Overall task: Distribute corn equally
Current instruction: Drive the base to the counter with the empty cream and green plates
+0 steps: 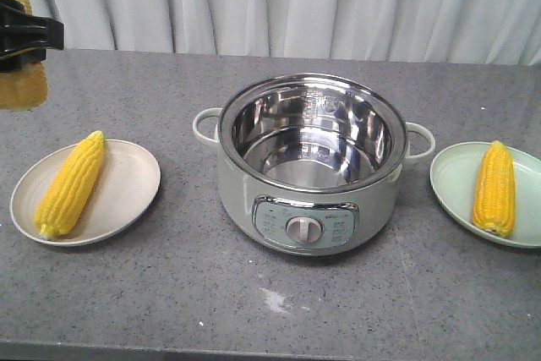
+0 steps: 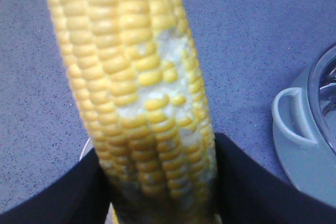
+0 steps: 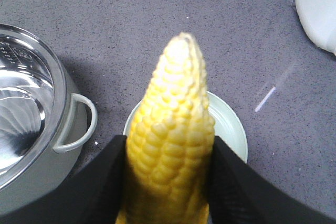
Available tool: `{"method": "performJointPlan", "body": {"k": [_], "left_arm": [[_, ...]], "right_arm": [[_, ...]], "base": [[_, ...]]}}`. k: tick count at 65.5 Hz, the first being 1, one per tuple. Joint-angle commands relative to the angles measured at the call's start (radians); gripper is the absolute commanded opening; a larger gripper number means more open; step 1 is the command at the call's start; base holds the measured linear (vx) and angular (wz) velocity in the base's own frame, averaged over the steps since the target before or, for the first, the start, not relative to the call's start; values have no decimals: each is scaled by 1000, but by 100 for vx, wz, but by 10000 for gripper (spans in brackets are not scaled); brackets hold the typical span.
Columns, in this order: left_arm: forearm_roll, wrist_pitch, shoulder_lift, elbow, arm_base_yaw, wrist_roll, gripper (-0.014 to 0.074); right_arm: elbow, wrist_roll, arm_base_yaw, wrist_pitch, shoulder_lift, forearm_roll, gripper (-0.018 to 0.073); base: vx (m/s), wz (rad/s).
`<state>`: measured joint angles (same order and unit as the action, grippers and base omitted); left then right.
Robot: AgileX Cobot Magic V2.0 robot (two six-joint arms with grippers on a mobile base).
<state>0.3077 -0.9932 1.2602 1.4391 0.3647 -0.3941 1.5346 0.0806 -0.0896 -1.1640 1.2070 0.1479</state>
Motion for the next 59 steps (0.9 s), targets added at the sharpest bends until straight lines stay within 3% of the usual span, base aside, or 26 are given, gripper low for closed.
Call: {"method": "performJointPlan", "body": {"k": [1, 59], "left_arm": [[19, 53, -22, 27, 0, -8, 146], [19, 53, -22, 27, 0, -8, 146]], "right_arm": [[22, 0, 5, 63, -22, 22, 186], [22, 0, 5, 63, -22, 22, 186]], "base": [[0, 0], [-1, -3]]}}
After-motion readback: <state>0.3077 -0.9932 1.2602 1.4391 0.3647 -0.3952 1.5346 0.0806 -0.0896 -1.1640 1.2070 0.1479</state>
